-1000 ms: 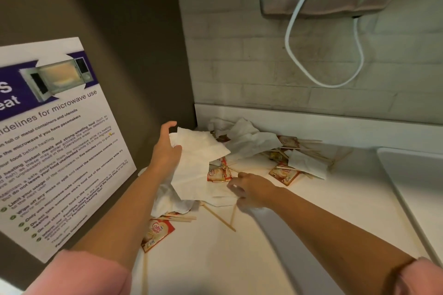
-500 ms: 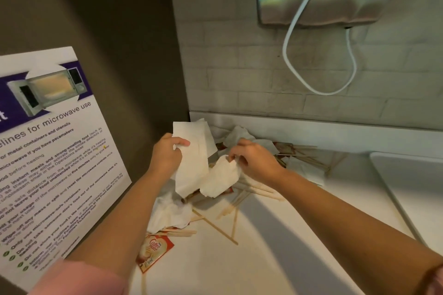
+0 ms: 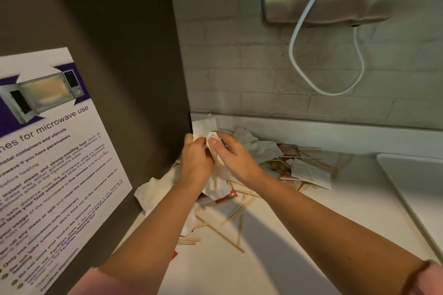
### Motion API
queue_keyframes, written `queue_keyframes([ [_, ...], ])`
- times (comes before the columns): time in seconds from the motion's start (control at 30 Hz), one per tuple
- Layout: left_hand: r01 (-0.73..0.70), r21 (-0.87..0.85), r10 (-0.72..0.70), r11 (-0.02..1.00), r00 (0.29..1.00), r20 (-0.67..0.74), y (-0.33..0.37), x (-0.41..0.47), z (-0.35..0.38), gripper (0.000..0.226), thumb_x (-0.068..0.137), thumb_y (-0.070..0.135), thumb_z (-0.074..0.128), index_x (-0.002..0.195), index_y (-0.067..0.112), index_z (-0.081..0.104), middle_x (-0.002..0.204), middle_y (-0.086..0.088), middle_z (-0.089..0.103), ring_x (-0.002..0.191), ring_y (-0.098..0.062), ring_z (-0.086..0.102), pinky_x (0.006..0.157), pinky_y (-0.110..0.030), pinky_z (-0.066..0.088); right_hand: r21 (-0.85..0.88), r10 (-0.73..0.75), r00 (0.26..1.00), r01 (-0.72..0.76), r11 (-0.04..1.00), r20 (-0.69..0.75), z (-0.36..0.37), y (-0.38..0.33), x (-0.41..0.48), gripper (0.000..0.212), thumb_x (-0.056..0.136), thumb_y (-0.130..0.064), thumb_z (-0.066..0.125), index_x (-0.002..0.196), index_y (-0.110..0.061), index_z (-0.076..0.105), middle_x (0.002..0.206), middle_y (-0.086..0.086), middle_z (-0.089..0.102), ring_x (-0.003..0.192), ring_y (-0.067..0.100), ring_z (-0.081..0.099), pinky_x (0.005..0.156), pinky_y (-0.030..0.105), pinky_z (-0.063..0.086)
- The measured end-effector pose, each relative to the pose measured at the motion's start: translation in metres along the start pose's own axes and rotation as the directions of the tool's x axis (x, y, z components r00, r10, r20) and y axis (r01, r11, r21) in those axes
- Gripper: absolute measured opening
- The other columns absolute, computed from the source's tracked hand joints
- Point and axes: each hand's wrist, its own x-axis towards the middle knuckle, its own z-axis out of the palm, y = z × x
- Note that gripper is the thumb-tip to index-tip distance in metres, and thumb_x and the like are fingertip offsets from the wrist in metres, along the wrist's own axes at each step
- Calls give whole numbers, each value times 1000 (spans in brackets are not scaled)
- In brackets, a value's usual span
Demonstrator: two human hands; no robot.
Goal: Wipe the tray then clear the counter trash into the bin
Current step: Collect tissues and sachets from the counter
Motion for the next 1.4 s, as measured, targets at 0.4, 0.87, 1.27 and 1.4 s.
queue_keyframes([
  [0.4, 70, -122, -76, 990, 996, -52, 0, 12, -22, 32, 98, 17, 42, 117, -2, 60, 124, -11, 48, 94, -22, 53, 71, -17, 35, -357, -187, 922, 58, 932, -338, 0, 4, 28, 28, 92, -3, 48, 114, -3, 64, 113, 17, 52, 94, 26, 56, 78, 11, 31],
  [0.87, 320, -424, -287, 847, 947, 141, -19, 23, -29, 23, 95, 29, 51, 101, 11, 64, 107, -14, 65, 104, -30, 62, 86, -37, 48, 231, 118, 963, -176, 957, 242, 14, 2, 33, 39, 89, 7, 40, 121, -2, 60, 114, 12, 63, 101, 17, 58, 93, 34, 48],
  [1.27, 271, -235, -286, 933, 958, -31, -49, 39, -45, 32, 98, 21, 41, 67, 16, 37, 69, -1, 39, 60, -9, 40, 52, -19, 29, -653, 576, 817, -453, 607, -31, 35, 98, 27, 54, 77, -58, 65, 103, -12, 56, 113, 8, 56, 105, 23, 55, 85, 30, 49],
  [1.4, 269, -238, -282, 933, 959, -21, -52, 37, -45, 33, 98, 20, 42, 65, 16, 37, 68, 0, 40, 61, -8, 40, 53, -19, 30, -758, 544, 836, -401, 515, -73, 38, 96, 26, 66, 77, -62, 62, 120, -13, 52, 127, 10, 48, 119, 27, 44, 97, 36, 38],
])
